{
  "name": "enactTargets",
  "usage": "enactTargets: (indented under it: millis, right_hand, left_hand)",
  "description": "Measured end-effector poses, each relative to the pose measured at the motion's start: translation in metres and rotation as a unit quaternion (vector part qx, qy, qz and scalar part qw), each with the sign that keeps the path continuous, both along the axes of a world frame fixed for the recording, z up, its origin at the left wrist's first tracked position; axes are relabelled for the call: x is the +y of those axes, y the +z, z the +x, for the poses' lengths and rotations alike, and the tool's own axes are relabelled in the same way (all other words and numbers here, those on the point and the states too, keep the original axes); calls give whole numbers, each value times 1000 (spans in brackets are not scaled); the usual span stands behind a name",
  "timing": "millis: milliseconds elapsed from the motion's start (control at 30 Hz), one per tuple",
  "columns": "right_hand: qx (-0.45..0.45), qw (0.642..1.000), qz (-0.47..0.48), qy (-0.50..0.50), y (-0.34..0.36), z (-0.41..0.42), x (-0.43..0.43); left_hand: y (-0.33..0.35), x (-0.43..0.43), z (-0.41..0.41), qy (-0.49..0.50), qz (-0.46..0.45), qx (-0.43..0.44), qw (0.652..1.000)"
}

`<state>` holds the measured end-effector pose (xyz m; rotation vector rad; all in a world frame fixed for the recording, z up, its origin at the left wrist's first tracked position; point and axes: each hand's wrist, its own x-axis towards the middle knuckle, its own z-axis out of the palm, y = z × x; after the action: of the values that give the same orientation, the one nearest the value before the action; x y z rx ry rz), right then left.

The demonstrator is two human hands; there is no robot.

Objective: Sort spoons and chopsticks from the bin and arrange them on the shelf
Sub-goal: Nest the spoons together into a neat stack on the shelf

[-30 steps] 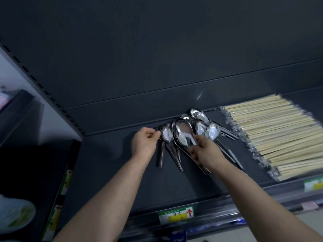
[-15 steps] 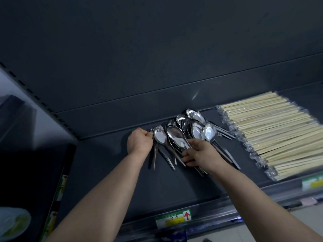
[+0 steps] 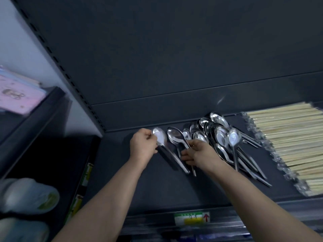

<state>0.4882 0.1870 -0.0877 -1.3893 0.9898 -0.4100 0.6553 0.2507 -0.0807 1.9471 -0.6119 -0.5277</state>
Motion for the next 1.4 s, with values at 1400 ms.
enactTargets:
  millis: [1400]
  right_hand:
    - [314, 765, -521, 212, -27, 146, -1]
  left_hand:
    - [-35, 35, 110, 1, 186, -139, 973]
